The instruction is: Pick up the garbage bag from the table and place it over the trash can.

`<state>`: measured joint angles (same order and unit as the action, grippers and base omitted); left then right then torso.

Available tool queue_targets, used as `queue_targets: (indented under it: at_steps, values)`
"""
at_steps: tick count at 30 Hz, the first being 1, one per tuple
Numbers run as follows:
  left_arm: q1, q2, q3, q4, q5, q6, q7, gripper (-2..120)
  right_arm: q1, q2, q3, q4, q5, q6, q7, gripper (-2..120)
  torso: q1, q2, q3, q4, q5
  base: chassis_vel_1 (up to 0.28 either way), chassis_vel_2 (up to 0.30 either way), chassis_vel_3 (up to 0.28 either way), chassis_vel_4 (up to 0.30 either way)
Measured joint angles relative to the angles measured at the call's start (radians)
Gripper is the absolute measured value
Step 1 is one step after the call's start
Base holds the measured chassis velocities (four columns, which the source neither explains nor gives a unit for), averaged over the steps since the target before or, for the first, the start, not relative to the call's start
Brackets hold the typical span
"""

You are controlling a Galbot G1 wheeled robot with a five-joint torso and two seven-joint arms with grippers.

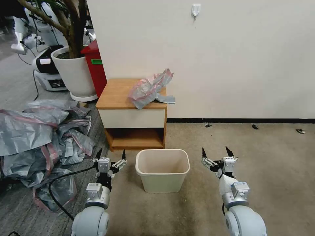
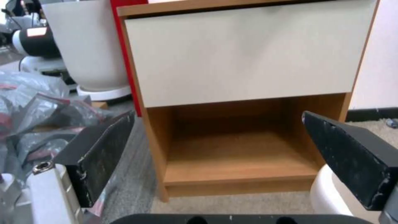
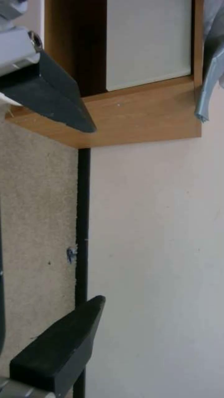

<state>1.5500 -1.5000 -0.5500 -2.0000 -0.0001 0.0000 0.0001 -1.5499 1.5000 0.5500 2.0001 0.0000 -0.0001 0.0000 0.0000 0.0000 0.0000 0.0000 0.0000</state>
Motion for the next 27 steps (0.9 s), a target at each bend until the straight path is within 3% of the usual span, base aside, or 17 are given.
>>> queue_targets:
  at_steps: [27]
  values:
    - [0.000, 0.000, 0.000, 0.000, 0.000, 0.000, 0.000, 100, 0.000, 0.000, 0.000, 0.000, 0.000, 0.000, 0.000, 100, 0.000, 0.000, 0.000, 0.0000, 0.0000, 0.000, 0.000, 0.000, 0.000]
